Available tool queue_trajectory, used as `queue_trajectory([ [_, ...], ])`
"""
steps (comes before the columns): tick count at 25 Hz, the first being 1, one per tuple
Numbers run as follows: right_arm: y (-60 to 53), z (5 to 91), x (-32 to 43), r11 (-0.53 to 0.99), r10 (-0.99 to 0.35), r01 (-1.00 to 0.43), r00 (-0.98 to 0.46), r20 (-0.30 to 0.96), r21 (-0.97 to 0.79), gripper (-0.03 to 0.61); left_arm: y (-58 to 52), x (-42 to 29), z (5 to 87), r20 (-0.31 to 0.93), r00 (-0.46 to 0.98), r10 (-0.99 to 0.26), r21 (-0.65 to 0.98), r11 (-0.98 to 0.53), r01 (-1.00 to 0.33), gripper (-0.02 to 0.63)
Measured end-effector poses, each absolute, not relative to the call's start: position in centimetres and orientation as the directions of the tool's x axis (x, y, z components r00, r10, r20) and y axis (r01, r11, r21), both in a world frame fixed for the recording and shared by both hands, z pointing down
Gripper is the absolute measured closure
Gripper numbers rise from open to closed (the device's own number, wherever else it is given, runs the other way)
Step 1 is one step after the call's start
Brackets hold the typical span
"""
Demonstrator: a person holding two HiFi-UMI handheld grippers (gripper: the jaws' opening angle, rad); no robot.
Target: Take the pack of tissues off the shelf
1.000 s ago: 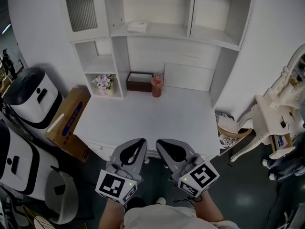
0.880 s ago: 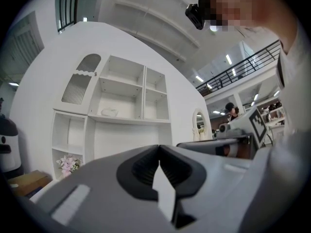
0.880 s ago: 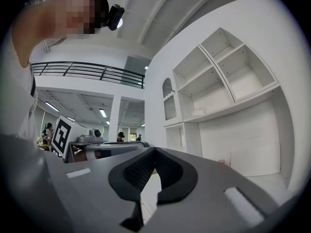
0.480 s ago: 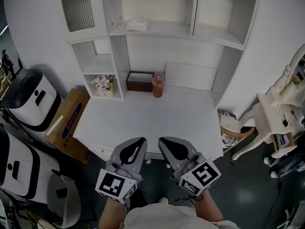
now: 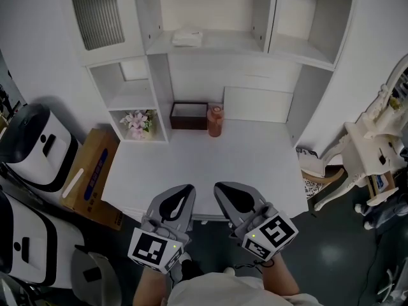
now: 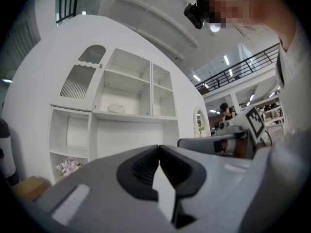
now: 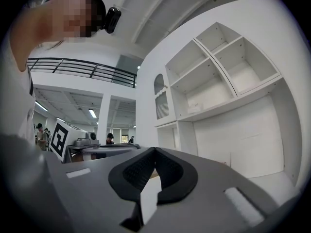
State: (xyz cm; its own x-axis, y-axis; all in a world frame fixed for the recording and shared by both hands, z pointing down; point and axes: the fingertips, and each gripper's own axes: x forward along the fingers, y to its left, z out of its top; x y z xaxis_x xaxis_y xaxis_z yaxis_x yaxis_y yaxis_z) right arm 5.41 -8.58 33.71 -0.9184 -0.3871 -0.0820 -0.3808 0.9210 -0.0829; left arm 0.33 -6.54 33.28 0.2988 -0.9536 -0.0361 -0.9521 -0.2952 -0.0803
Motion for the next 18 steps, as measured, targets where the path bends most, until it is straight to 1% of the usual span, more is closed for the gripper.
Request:
queue_trajectory([
  [10,-10.7,33.3,-0.7,0.901,-0.433,-0.426,-0.897,-0.086,-0.083,0.578,-9.2,-5.6,32.9,-0.04,0.353,-0.935,-0.08,-0.349,-0.934,0.612],
  [18,-11.8,33.3,-4.0,0.871,-0.491,-0.485,-0.867,-0.089,-0.083,0.578,-10.7,-9.2,32.7,-0.05,0.411,-0.91,-0.087,-0.406,-0.91,0.612],
])
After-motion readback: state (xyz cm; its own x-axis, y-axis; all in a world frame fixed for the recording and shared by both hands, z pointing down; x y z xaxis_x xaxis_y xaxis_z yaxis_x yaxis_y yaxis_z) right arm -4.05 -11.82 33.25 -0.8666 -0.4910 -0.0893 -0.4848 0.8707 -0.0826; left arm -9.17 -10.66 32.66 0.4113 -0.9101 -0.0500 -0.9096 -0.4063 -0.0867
